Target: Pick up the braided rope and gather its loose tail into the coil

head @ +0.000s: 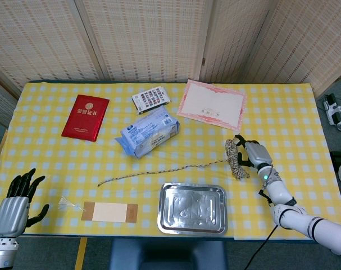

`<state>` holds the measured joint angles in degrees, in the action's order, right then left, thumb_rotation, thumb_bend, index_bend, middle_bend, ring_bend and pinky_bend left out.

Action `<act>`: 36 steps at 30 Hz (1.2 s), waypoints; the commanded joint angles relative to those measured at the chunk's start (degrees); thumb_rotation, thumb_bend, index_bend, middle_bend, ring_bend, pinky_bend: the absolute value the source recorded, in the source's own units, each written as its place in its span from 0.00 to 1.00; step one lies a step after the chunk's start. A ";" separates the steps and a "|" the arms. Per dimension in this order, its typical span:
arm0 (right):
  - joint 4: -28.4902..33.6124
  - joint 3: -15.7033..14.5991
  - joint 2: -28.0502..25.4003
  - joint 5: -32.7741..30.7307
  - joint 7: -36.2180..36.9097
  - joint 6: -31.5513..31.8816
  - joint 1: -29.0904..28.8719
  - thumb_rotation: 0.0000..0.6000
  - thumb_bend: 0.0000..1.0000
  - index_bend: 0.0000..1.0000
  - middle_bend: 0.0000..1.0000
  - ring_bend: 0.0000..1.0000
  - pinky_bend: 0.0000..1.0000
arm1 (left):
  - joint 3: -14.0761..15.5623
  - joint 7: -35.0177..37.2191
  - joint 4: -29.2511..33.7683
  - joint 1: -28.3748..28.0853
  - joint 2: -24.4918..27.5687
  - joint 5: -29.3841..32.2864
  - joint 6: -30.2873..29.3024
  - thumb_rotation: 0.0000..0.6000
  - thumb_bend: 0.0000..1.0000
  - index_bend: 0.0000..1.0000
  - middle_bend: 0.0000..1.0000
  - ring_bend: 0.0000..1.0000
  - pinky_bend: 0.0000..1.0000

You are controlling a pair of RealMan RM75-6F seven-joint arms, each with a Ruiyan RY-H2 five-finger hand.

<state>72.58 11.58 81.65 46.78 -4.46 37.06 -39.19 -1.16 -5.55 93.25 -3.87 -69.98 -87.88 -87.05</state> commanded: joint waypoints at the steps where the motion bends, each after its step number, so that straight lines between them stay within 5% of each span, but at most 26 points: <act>1: -0.99 -0.64 0.86 -0.89 -0.99 0.40 -0.46 0.87 0.75 0.00 0.26 0.16 0.09 | 0.08 0.29 -0.42 0.09 -0.13 0.25 0.16 1.00 0.35 0.19 0.00 0.00 0.00; 5: -1.32 -0.74 1.75 -1.60 -1.24 -0.20 -1.21 0.86 0.74 0.00 0.26 0.16 0.09 | -0.03 0.58 -0.81 -0.02 -0.27 0.44 0.39 1.00 0.35 0.19 0.00 0.00 0.00; 19: 8.31 -1.56 1.98 10.82 0.71 0.71 -2.79 0.86 0.75 0.00 0.26 0.15 0.09 | 0.06 1.19 -1.32 0.27 -0.24 0.72 0.30 1.00 0.35 0.19 0.00 0.00 0.00; 25: 12.16 -3.03 -2.07 14.77 -2.47 9.50 0.52 0.85 0.75 0.00 0.25 0.15 0.09 | -0.07 2.03 -2.07 0.26 -0.34 0.94 0.40 1.00 0.35 0.19 0.00 0.00 0.00; 27: 13.20 -3.81 -3.57 14.74 -5.39 12.81 1.86 0.86 0.70 0.00 0.21 0.15 0.09 | -0.08 2.21 -2.20 0.21 -0.44 0.92 0.49 1.00 0.35 0.19 0.00 0.00 0.00; 31: 15.27 -5.27 -5.61 13.38 -10.93 16.82 3.66 0.87 0.41 0.00 0.07 0.13 0.10 | -0.04 2.21 -2.27 0.03 -0.63 0.55 0.57 1.00 0.35 0.19 0.00 0.00 0.00; 36: 15.46 -6.54 -6.50 12.30 -13.09 18.14 5.11 0.88 0.35 0.00 0.00 0.10 0.10 | -0.09 2.46 -2.32 0.11 -0.59 0.53 0.36 1.00 0.35 0.19 0.00 0.00 0.00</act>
<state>88.04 5.23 75.24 59.27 -17.35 55.04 -34.30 -1.24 -3.09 90.93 -3.77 -70.58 -87.37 -86.69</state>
